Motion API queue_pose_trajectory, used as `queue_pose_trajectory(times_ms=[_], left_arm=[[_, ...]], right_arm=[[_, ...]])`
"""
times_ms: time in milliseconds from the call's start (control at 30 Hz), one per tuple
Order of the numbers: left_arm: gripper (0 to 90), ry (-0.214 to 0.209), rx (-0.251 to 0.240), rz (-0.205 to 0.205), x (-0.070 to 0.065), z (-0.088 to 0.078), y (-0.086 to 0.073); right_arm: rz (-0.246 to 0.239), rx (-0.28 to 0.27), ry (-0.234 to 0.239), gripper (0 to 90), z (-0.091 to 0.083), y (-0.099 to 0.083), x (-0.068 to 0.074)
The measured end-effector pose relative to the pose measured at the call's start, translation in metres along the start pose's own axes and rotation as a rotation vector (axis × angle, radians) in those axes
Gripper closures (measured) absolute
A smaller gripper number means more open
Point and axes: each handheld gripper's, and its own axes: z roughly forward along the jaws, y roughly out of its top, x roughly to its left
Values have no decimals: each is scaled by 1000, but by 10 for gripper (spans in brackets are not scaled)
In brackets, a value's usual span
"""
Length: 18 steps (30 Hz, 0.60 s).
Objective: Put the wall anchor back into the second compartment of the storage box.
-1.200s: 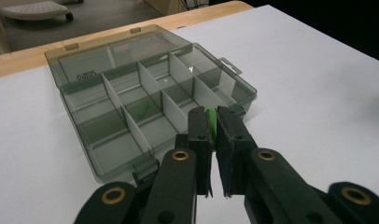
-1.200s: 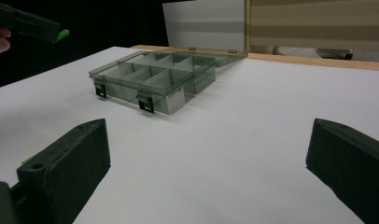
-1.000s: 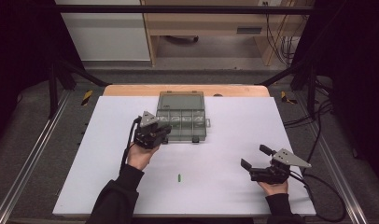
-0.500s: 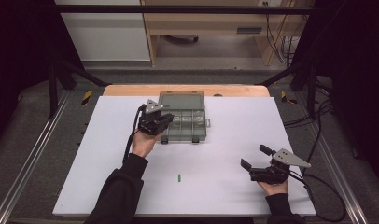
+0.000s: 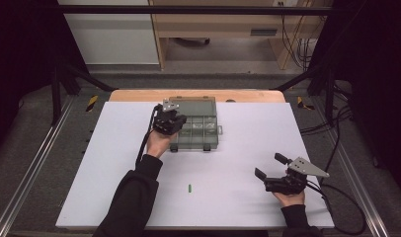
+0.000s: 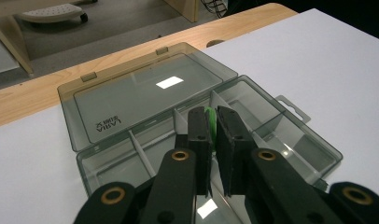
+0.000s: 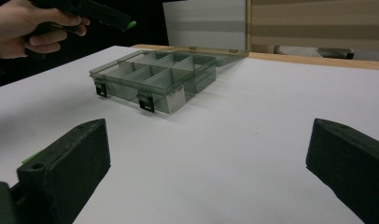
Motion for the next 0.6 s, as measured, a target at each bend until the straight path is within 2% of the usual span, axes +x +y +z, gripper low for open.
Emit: queue_pose_trajectory(times_ms=[233,600], left_arm=[[838,12,32,-18,10,15,-4],[838,27,81,-26,18,35,-13]], right_arm=[[0,3,2,2,0,0,0],[-2,3,2,2,0,0,0]])
